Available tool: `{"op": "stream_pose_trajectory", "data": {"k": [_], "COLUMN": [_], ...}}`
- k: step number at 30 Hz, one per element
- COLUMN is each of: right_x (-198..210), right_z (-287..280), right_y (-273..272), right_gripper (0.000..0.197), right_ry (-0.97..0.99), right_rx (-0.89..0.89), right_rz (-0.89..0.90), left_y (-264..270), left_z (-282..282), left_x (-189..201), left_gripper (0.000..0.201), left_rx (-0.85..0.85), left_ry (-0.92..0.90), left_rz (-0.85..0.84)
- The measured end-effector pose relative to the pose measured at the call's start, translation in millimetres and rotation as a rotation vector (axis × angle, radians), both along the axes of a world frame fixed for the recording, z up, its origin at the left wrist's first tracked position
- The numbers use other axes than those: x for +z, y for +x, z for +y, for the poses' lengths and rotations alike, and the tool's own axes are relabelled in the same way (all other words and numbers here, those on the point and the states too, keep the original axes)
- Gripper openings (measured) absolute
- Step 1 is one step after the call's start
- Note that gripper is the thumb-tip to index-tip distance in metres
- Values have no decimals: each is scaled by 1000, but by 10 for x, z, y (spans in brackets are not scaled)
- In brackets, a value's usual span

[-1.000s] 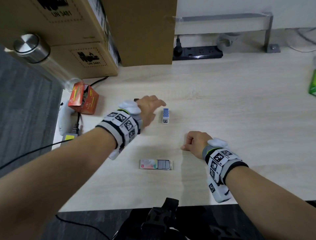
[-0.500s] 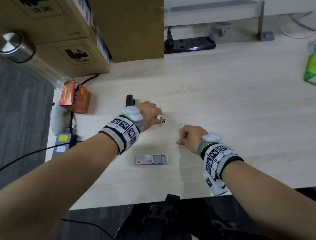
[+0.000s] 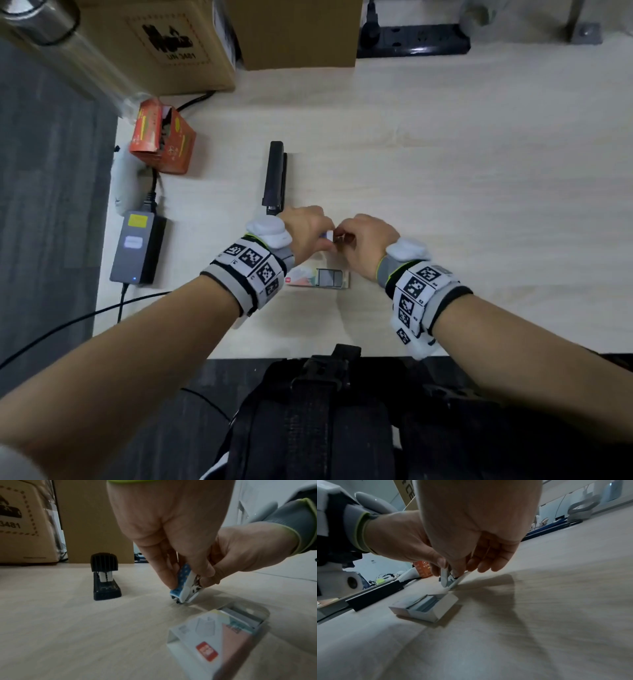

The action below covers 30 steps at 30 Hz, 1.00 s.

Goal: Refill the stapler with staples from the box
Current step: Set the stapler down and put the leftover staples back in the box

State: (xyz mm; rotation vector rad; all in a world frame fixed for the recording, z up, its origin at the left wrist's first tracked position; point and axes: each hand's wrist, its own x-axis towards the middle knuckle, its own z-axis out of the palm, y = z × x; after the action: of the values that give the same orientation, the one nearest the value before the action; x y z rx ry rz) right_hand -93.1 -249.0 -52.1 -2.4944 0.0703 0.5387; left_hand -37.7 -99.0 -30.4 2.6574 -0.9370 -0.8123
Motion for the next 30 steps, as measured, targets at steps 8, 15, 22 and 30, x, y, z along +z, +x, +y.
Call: {"op": "stream_pose_trajectory", "data": {"k": [8,15,22,30], "right_x": [-72,-155,-79,-44], "right_z": [-35,-34,4,215], "right_y": [-37,-93,-286,-470], "right_gripper": [11,12,13,14], "right_ry": [-71,-41,29,40], "right_rx": [9,-16,-4,166], "right_rz": [31,13,-114,-57], "left_y": [-144,-170,-294,-759], "left_z": [357,599,566,510], "left_x": [-73,-198,-53,-276], "left_gripper": [19,17,34,47], "left_rx": [452,444,199,6], "left_ry": [-364,-214,-420,-279], "left_rz": [127,124,-231,-90]}}
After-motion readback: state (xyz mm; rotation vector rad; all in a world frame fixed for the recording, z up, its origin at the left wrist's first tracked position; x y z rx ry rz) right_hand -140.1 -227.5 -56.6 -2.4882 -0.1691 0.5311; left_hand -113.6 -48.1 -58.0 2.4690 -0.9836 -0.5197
